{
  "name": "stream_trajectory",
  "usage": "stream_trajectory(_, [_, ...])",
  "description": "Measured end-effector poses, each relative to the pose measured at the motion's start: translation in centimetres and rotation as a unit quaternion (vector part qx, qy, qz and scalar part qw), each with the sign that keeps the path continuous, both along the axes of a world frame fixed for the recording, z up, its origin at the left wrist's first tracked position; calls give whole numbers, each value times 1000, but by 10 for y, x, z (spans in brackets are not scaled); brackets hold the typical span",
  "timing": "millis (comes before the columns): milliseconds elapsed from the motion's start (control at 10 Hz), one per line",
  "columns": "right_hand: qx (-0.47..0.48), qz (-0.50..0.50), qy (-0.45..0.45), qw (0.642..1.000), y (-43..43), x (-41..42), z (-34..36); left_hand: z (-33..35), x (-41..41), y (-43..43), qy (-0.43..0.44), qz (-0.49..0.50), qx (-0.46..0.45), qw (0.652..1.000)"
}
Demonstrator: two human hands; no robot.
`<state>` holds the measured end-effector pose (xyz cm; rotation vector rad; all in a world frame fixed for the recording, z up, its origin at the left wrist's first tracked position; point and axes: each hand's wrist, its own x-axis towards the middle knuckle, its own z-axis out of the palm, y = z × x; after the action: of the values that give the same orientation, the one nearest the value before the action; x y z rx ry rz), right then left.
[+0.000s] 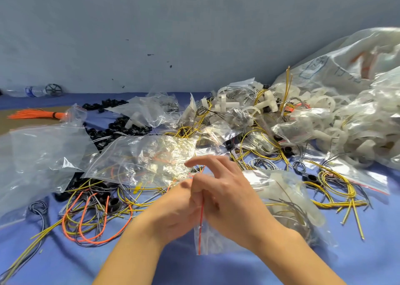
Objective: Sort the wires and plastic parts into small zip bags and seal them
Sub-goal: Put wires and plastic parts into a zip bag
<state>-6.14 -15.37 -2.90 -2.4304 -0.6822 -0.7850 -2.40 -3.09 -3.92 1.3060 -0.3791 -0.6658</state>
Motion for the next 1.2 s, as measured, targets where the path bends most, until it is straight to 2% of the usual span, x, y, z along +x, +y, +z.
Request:
stream_trajectory(100, [6, 16, 0, 1000, 0, -1, 0, -6, -1, -14, 5, 31, 35, 999])
stream_trajectory(200, [-4, 36, 28, 999, 1, 1, -1, -5, -16, -49, -130, 35, 476, 869])
stream_trajectory(300, [-27, 46, 63, 997, 1, 3, -5, -15, -21, -85, -217, 51, 752, 620])
stream_trajectory(400, [-106, -23, 76, 991, -7, 14, -4, -17, 3, -90, -224, 82, 677, 697])
stream_trajectory(500, [-175, -128, 104, 970, -21, 34, -3, -13, 7, -66, -216, 128, 544, 800])
stream_trajectory(600, [-194, -176, 191, 946, -37, 49, -7, -8, 13, -27, -68, 54, 201, 976])
stream_trajectory(700, [-237, -159, 270, 919, -44, 59, -10, -16, 21, 1, -18, 93, 157, 983])
stream_trajectory(800, [-225, -117, 296, 921, -44, 68, -4, -18, 25, 15, -54, 197, 170, 964])
stream_trajectory(900, [-90, -70, 376, 920, -44, 73, -4, -13, 26, 29, -76, 206, 190, 957])
stream_trajectory(1000, [-15, -47, 371, 927, -46, 75, -1, -7, 16, 35, -125, 133, 234, 955])
stream_trajectory(1100, [73, -73, 302, 948, -56, 74, 9, -7, 4, 40, -214, 26, 284, 934])
stream_trajectory(1200, [227, -87, 218, 945, -75, 66, 23, -2, -3, 37, -255, 30, 260, 931])
